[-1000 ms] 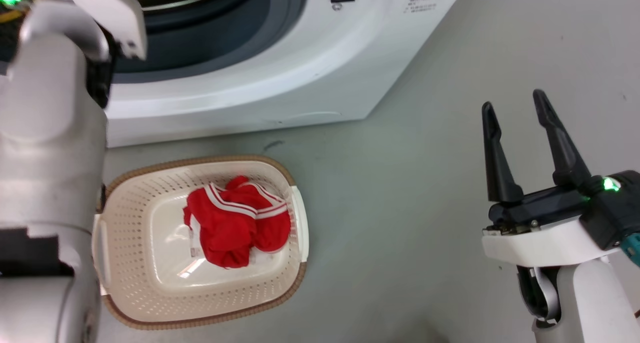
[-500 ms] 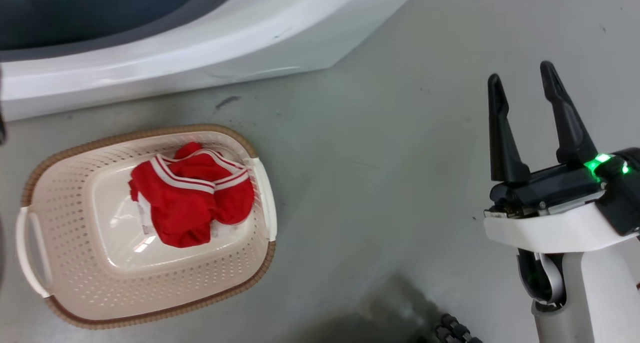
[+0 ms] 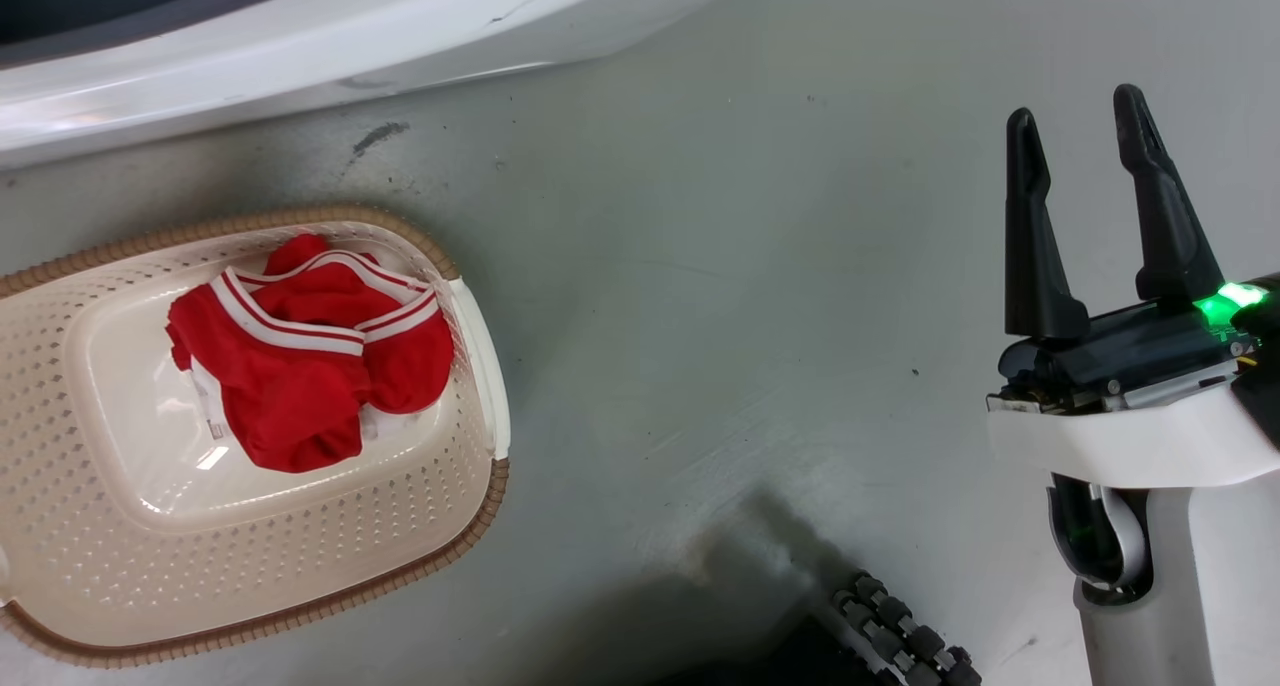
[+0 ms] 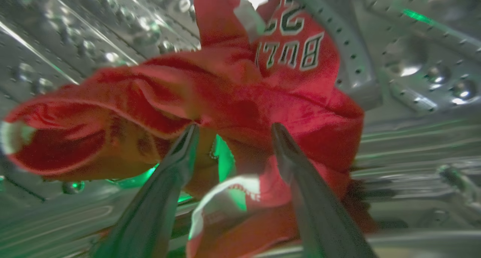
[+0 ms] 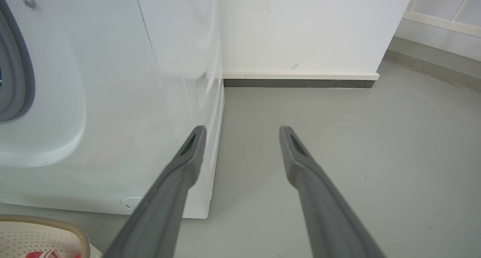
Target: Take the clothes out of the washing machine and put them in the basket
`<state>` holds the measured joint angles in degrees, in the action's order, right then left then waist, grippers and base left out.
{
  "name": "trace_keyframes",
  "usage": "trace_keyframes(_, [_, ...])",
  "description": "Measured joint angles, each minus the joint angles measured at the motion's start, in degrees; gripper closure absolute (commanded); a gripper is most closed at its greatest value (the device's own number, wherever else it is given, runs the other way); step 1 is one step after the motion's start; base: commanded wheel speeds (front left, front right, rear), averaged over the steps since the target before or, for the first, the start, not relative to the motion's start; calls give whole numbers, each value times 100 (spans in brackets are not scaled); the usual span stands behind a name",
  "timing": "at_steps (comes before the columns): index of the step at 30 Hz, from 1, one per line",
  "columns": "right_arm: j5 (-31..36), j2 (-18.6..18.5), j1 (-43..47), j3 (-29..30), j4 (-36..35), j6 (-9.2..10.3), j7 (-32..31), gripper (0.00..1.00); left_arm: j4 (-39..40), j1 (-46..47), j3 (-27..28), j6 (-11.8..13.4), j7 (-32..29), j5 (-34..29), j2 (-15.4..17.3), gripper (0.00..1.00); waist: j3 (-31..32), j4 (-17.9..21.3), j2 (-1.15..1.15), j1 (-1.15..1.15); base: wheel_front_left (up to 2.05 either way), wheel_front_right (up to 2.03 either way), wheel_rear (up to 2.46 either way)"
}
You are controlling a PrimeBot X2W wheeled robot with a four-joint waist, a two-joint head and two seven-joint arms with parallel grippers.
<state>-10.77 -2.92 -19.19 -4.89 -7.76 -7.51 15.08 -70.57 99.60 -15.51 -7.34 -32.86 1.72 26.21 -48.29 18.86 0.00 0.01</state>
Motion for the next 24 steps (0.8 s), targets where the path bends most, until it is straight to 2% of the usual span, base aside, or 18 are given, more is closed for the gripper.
trace_keyframes(13, [-116,1,-70,9,-7,0,0,0,-27,54,-509,0,-19,320,109,0,-182,73,0,0,0,0,0])
trace_keyframes(14, [-124,1,-70,8,-7,0,0,0,-24,54,-559,0,0,337,122,6,-178,76,0,0,0,0,0])
trace_keyframes(15, [-124,0,-71,9,-5,0,0,0,-23,54,-589,-1,56,361,153,100,-174,78,0,0,0,0,0])
trace_keyframes(24, [-103,1,-70,-20,38,0,0,0,16,52,-868,-5,458,569,208,100,-32,50,0,-1,0,0,0])
